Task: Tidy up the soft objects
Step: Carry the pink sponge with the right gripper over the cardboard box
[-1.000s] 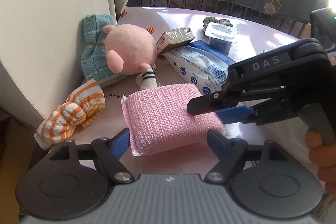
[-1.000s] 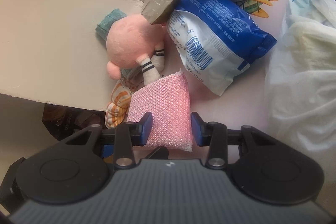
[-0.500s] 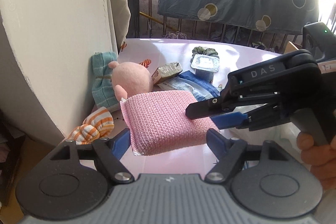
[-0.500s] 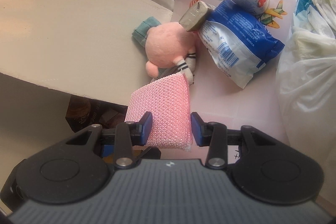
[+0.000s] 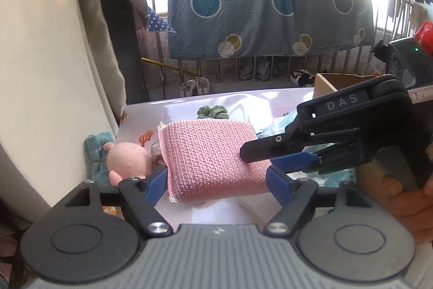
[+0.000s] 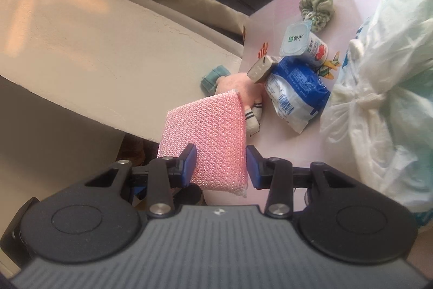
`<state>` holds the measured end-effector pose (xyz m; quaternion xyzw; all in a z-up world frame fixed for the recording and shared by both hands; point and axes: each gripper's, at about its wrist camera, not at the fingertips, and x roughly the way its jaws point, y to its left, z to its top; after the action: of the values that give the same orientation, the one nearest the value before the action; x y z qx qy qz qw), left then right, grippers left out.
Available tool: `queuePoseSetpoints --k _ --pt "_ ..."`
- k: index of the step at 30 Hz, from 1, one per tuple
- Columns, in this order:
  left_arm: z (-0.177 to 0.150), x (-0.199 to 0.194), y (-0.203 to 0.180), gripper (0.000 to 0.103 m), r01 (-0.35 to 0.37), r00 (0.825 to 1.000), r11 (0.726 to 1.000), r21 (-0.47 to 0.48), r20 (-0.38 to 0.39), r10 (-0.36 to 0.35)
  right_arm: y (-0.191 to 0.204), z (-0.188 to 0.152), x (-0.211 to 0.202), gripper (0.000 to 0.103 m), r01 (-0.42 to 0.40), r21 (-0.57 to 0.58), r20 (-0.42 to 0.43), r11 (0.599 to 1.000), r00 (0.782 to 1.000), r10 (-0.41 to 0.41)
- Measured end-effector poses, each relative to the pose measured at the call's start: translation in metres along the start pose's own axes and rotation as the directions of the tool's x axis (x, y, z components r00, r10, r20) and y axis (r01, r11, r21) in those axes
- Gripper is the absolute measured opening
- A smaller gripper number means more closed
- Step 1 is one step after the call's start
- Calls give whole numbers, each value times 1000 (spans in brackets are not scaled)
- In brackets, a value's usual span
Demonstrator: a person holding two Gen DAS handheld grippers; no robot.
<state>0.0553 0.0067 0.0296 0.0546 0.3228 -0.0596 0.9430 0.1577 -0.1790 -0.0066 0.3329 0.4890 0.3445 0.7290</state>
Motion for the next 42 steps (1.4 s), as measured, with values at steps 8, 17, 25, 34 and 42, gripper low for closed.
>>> queuePoseSetpoints --k 8,17,25,34,42 --pt "28 6 -87 79 142 988 980 142 40 -149 -42 -10 -108 39 2 62 156 998 988 -12" --pt "52 41 -211 79 310 942 894 323 20 -334 -105 -19 -241 39 80 161 360 984 923 -134" --pt "81 98 -285 79 385 918 865 321 -35 -396 -167 27 -307 40 190 221 403 957 875 -267" --pt "80 148 -304 80 391 920 847 361 -160 -357 -209 112 -309 40 542 145 430 828 719 -546" --pt "88 126 -248 80 356 934 883 306 -118 -336 -206 84 -306 40 524 174 374 834 748 -548"
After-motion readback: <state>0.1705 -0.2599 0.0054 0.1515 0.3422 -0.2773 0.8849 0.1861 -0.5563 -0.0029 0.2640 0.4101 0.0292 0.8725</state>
